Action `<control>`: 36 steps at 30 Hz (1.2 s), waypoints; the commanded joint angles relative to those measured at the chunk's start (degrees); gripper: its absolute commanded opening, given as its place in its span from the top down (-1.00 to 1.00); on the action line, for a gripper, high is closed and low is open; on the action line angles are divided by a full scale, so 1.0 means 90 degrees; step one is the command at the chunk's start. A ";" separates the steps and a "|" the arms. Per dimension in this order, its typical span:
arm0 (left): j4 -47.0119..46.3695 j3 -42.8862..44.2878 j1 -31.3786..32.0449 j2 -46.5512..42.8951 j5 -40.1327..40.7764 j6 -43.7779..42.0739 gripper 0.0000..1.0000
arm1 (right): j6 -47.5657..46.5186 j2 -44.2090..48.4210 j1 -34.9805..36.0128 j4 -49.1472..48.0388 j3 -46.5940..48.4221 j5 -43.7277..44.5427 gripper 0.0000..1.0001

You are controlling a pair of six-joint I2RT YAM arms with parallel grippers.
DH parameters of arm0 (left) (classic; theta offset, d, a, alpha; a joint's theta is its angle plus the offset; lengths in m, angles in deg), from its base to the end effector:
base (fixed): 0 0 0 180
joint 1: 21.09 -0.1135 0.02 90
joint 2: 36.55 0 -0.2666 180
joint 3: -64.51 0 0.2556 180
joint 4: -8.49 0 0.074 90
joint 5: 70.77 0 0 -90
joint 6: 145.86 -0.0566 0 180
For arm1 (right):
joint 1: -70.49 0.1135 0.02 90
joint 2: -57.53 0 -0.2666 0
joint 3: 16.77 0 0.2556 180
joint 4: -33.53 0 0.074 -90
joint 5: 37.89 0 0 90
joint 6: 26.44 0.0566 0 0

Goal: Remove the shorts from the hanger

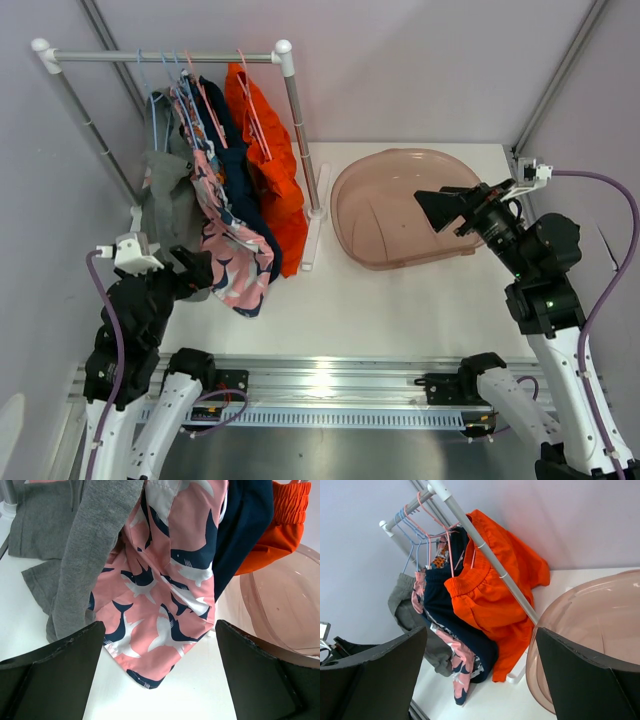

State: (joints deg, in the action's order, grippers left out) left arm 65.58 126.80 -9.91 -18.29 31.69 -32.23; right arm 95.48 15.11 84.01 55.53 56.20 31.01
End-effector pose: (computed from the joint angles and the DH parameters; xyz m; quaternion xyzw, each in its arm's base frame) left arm 0.0774 -0.0029 0.3455 -0.1515 0.7664 -0.1039 0.6155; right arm 0.1593 0.0593 0.4421 -0.0344 0.6553 0.3979 0.6411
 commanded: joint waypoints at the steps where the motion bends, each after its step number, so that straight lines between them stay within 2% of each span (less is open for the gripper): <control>1: -0.0234 -0.0070 -0.0041 0.0070 0.0079 -0.0136 -0.98 | -0.0012 0.0005 0.0060 -0.0408 -0.0007 -0.0096 -0.99; 5: -0.0254 -0.0070 -0.0060 0.0158 0.0021 -0.0146 -0.98 | -0.0235 -0.0091 0.0391 -0.0789 -0.0077 -0.0049 -0.99; 7: -0.0273 -0.0070 -0.0100 0.0198 -0.0008 -0.0156 -0.98 | -0.0440 -0.0432 0.0860 -0.0547 0.0167 0.0243 -0.99; 11: -0.0487 0.0095 -0.0100 0.0305 -0.0270 -0.0185 -0.97 | -0.1182 -0.1039 0.1845 0.0418 0.1094 0.1288 -0.99; 13: -0.0895 0.0242 -0.0100 0.0586 -0.0486 -0.0156 -0.96 | -0.1466 -0.1030 0.2401 0.0489 0.1077 0.2046 -0.99; 15: -0.1346 0.0554 -0.0100 0.0850 -0.1130 -0.0166 -0.96 | -0.1399 -0.0903 0.2657 0.0460 0.0804 0.2480 -0.99; 17: -0.1630 0.1071 -0.0090 0.1542 -0.1577 -0.0146 -0.97 | -0.1195 -0.0621 0.2863 0.0431 0.0521 0.2891 -0.99; 19: -0.1602 0.2014 -0.0090 0.2167 -0.1736 -0.0117 -0.97 | -0.0804 -0.0357 0.2989 0.0392 -0.0016 0.3096 -0.99; 20: -0.1582 0.2271 -0.0071 0.2828 -0.1824 -0.0097 -0.96 | -0.0667 -0.0056 0.3019 0.0392 -0.0211 0.3164 -0.99; 21: -0.1534 0.3037 -0.0061 0.3144 -0.1844 -0.0078 -0.95 | -0.0405 0.0102 0.3058 0.0402 -0.0580 0.3329 -0.99; 23: -0.1484 0.3492 0.0008 0.3994 -0.1815 -0.0068 -0.93 | -0.0179 0.0549 0.3127 0.0557 -0.0866 0.3438 -0.99; 24: -0.1504 0.4074 0.0037 0.4238 -0.1786 -0.0097 -0.93 | -0.0052 0.0688 0.3137 0.0722 -0.1061 0.3468 -0.99; 29: -0.1573 0.5308 0.0222 0.5935 -0.1581 -0.0292 -0.85 | 0.0008 0.1382 0.3166 0.1387 -0.1180 0.3634 -0.99; 36: -0.1807 0.6013 0.0564 0.7090 -0.1084 -0.0351 -0.82 | -0.0070 0.2026 0.3166 0.2109 -0.1053 0.3800 -0.99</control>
State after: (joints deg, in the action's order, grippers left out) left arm 51.09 176.52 -6.59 43.54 19.32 -33.97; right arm 94.63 32.20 112.16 70.98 45.07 63.27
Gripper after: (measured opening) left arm 0.912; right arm 0.993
